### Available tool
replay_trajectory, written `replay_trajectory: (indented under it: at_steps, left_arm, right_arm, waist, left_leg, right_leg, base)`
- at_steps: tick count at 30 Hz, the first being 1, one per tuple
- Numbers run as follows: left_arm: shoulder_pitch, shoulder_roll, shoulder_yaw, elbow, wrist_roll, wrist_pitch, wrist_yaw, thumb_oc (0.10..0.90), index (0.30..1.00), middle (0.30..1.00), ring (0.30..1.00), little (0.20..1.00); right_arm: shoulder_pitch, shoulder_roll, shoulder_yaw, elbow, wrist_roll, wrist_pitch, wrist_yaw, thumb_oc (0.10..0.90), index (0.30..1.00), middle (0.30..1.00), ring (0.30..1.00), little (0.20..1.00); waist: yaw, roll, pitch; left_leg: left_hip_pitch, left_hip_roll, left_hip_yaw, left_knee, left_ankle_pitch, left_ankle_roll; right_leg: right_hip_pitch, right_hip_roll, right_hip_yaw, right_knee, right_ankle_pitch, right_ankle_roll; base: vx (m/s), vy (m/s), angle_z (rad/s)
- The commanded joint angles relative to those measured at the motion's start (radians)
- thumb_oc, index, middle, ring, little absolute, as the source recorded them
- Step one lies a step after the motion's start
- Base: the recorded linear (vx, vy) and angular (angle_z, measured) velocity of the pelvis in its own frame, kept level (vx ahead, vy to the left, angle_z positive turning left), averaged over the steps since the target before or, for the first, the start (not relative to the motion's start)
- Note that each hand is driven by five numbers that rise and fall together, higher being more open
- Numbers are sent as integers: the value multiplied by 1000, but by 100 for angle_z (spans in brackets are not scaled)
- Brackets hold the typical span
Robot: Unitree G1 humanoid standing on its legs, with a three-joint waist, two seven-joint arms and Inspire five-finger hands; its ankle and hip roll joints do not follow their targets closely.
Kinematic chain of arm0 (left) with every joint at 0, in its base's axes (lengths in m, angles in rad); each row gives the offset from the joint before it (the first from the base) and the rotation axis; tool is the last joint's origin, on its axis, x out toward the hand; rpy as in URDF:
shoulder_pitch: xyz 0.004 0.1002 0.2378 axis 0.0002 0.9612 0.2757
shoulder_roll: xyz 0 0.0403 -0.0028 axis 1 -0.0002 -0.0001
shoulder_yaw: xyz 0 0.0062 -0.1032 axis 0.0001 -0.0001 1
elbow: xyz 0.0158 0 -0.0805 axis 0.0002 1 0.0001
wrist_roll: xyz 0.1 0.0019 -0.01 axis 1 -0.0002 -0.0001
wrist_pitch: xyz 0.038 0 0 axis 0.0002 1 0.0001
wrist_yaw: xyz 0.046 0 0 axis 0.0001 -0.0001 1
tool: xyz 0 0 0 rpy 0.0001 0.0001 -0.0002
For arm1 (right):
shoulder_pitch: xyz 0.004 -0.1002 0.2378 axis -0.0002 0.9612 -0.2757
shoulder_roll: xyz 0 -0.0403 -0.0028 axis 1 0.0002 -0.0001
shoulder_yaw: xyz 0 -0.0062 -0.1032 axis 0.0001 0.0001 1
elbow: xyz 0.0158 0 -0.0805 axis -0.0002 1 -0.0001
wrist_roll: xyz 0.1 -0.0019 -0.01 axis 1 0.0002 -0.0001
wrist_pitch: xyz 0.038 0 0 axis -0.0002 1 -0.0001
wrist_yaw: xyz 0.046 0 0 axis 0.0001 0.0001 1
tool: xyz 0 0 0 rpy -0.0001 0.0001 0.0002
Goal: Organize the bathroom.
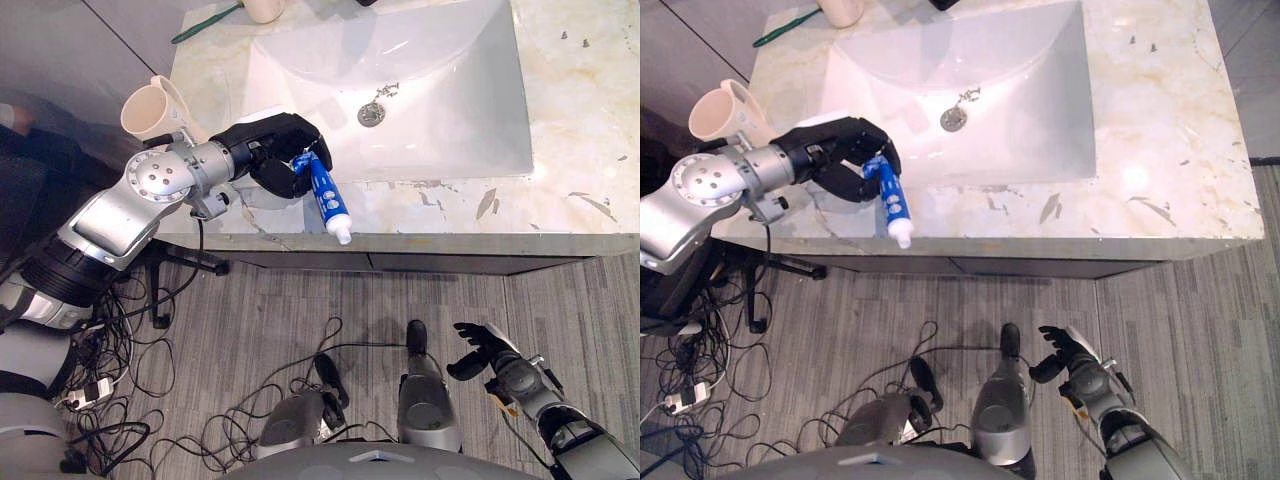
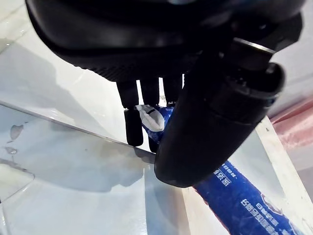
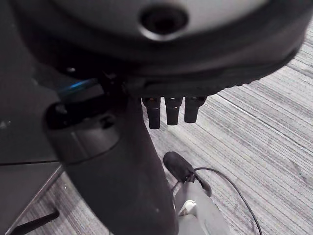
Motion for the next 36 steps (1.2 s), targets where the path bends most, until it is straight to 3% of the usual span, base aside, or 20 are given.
replay_trajectory:
  at_steps: [1, 3, 9, 11, 13, 15, 18, 26, 31, 33, 36]
  left_arm:
    - [28, -16, 206, -17, -227, -60, 93, 400, 300, 300, 300, 300]
    - [101, -101, 316, -26, -457, -63, 100, 400, 300, 300, 300, 300]
    - [128, -194, 379, -55, -525, -83, 108, 400, 300, 300, 300, 300]
    - [129, -205, 387, -73, -547, -73, 107, 400, 300, 300, 300, 300]
    - [145, -203, 402, -84, -547, -56, 92, 400, 300, 300, 300, 300]
    - [171, -189, 419, -86, -558, -40, 81, 400, 300, 300, 300, 300]
    - [227, -194, 452, -88, -568, -26, 42, 400, 300, 300, 300, 300]
    - [202, -184, 493, -84, -643, 42, 133, 400, 300, 300, 300, 300]
    - [194, -177, 495, -75, -650, 48, 138, 400, 300, 300, 300, 300]
    - [170, -108, 522, -11, -705, 77, 140, 400, 300, 300, 300, 300]
    - [147, -59, 524, 19, -746, 96, 128, 400, 300, 300, 300, 300]
  right_arm:
    - [61, 13, 0, -39, 34, -6, -22, 800, 900, 900, 900, 900]
    - [90, 39, -1, -42, 43, -8, -31, 800, 900, 900, 900, 900]
    - [118, 62, 2, -63, 64, 3, -51, 800, 900, 900, 900, 900]
    - [125, 71, -3, -66, 82, 16, -65, 800, 900, 900, 900, 900]
    - [131, 80, -4, -59, 97, 21, -72, 800, 900, 900, 900, 900]
    - [150, 83, -12, -55, 106, 26, -60, 800, 900, 900, 900, 900]
    - [181, 89, -41, -40, 162, 85, -18, 800, 900, 900, 900, 900]
    - [262, 120, -235, 79, 413, 72, -27, 800, 900, 900, 900, 900]
    - [272, 114, -268, 85, 436, 63, -42, 800, 900, 900, 900, 900]
    - [324, 56, -456, 101, 494, 61, -181, 800, 900, 900, 900, 900]
    - [329, -21, -572, 103, 541, 70, -290, 800, 900, 900, 900, 900]
  waist:
    - [24, -39, -44]
    - [30, -61, -61]
    - [29, -100, -91]
    - [38, -101, -95]
    - [61, -105, -97]
    - [88, -120, -102]
    - [99, -130, -127]
    - [73, -125, -191]
    - [68, -126, -196]
    - [41, -134, -224]
    - [35, -138, -236]
  left_leg:
    - [-44, 42, -21, 193, -47, -26]
    - [-33, 71, -25, 248, -16, -44]
    - [-58, 117, -27, 390, 47, -78]
    - [-60, 91, -21, 268, 8, -48]
    - [-74, 31, -73, 111, -23, -24]
    - [-115, -4, -154, 108, -16, -20]
    - [-82, -5, -152, 51, -53, -12]
    - [17, -18, -145, -55, -66, 6]
    - [26, -18, -142, -59, -68, 7]
    - [63, -16, -125, -80, -77, 13]
    - [82, -17, -118, -94, -81, 16]
  right_leg:
    - [-52, 24, 5, 26, -114, -4]
    - [-41, 37, 0, 32, -129, -23]
    - [-21, 58, -9, 33, -152, -62]
    - [8, 64, -7, 40, -162, -49]
    - [36, 69, 17, 34, -159, -25]
    - [64, 78, 42, 26, -156, -14]
    - [107, 74, 39, 13, -163, -9]
    - [137, 88, 56, 1, -161, 10]
    - [139, 91, 61, -1, -161, 12]
    - [147, 106, 86, -17, -155, 23]
    - [151, 114, 95, -22, -154, 28]
  base:
    - [56, -94, 3]
    - [67, -124, 3]
    - [34, -84, 15]
    - [112, 52, 19]
    - [135, 66, 5]
    - [170, -28, 6]
    - [179, 30, -47]
    - [119, 52, -12]
    - [35, 6, -14]
    - [138, -2, -25]
    - [61, -14, -31]
